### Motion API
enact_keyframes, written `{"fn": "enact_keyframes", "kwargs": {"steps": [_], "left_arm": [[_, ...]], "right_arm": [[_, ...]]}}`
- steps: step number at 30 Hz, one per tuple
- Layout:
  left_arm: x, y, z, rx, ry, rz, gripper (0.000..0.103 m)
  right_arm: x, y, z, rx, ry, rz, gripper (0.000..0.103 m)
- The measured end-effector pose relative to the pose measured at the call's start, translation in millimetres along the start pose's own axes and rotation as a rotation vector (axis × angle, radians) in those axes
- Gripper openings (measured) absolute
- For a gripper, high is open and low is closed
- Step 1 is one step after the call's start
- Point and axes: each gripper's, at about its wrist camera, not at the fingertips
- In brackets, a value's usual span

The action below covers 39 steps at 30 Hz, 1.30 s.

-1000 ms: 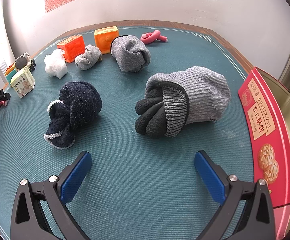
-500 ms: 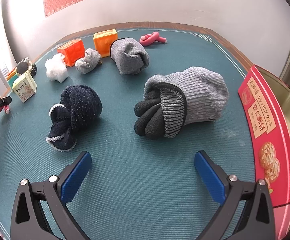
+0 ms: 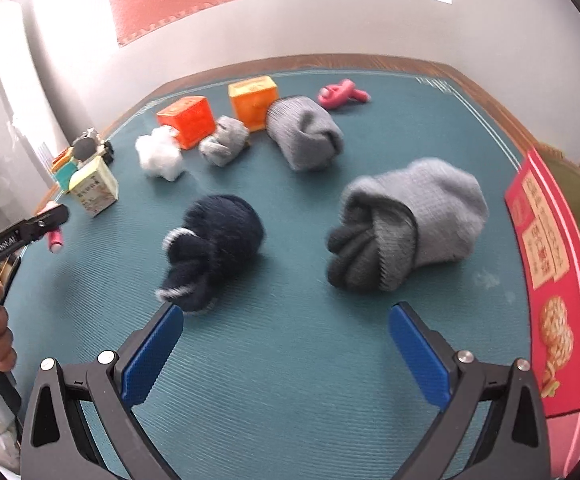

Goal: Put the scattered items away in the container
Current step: 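Carry the pink tube to the red box with the left gripper while the right gripper follows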

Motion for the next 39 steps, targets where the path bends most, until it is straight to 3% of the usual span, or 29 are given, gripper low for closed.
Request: {"fn": "enact_keyframes", "kwargs": {"steps": [11,13,14,17,21,33,39], "left_arm": [[12.9,7.9,12.1,-0.013,0.011,0.034,0.067],[13.8,8.7,13.3,-0.016,0.011,0.035,0.067],[14.0,9.1,13.8,-0.017,0.012,0.036,0.067],[14.4,10.0,14.6,-0.019,0.015,0.039,0.067],[15.0,10.8,15.7,-0.025,0.015,0.042,0.067],[30.9,15.5,9.0,-0.031,0.013,0.064,0.067],[58.1,18.5,0.7,-0.025,0.029,0.108,0.067]], "right_arm": [[-36.8,-27.2,24.8,-0.024,0.039,-0.088,0.1],[-40.4,-29.6,35.3,-0.053,0.04,-0.094,0.089],[-41.6,-30.4,41.1,-0.073,0.038,-0.095,0.074],[-48.7,-28.5,44.0,-0.042,0.089,-0.131,0.069],[-46.9,-24.8,42.2,-0.026,0.09,-0.129,0.059],[-21.7,-11.7,8.3,0.063,0.063,-0.041,0.056],[13.0,1.5,-27.0,0.133,0.071,0.05,0.056]]}}
Point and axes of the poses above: each gripper's, at about its wrist camera, not at the fingertips, and z roughly the way its jaws point, x to its right, y to its underside, and after that the axes turned 8 degrees about -x, right-handed
